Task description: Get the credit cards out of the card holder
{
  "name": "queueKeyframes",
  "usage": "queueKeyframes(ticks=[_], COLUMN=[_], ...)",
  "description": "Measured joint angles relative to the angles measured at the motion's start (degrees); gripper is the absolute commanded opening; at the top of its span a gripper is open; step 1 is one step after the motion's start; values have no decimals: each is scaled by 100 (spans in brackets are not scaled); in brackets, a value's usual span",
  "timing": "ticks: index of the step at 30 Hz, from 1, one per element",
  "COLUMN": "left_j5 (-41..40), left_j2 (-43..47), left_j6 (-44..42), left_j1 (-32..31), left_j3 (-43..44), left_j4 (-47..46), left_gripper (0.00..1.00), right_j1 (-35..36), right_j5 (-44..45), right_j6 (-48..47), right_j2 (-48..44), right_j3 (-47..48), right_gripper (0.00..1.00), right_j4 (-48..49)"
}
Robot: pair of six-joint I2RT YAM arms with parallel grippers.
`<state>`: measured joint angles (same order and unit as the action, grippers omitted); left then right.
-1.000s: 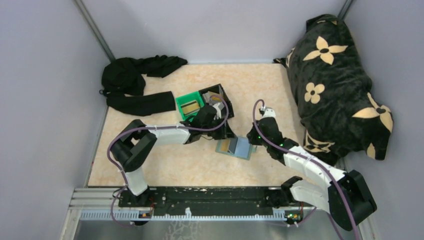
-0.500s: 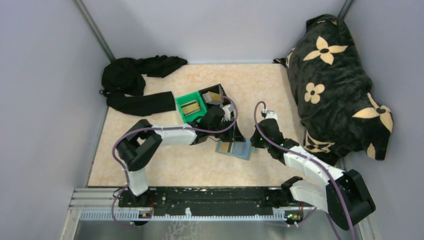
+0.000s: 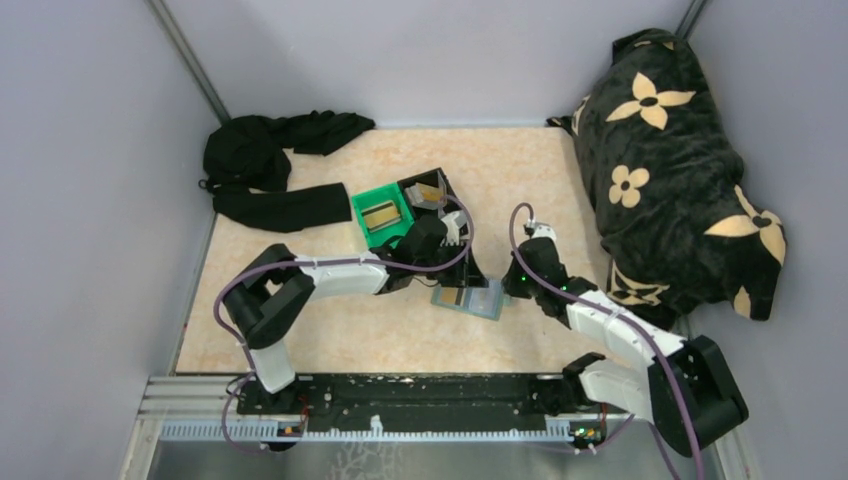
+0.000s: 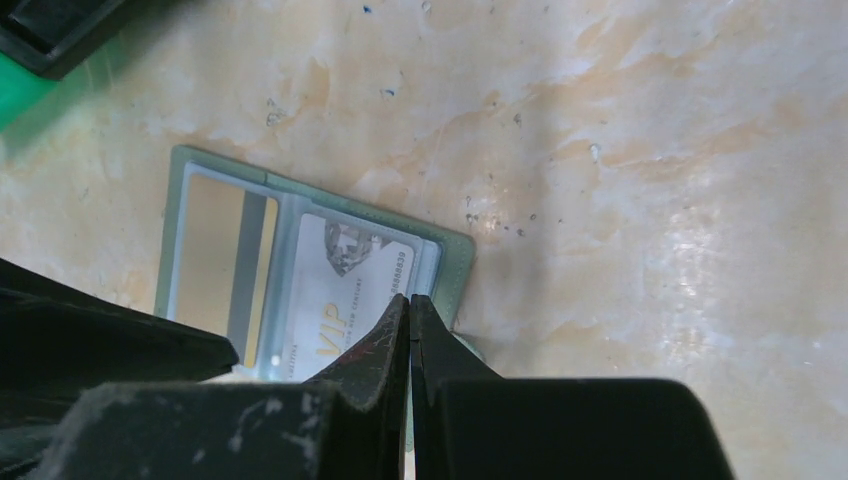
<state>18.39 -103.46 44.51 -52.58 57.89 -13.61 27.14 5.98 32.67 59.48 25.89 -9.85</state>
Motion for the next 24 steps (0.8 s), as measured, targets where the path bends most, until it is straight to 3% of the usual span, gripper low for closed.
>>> queueKeyframes(ticks=[3,7,11,24], left_j5=[-66,-177,-286,-136], left_j2=[52,33,-50,-271], left_j6=[-17,4,50,221], left_j1=[98,162,184,282], left_j3=[-168,-374,-378,-514], left_j4=[-15,85,160,-201], left_gripper=[43,58,65,58], right_j1=[0,-2,-7,-28], right_j5=[-168,-284,-402,-588], right_j6=[92,227,337,492], right_j2=[337,632,811,1019], right_j3=[-109,-319,-341,-400], right_gripper=[0,0,0,0], right_j4=[260,490,835,1294])
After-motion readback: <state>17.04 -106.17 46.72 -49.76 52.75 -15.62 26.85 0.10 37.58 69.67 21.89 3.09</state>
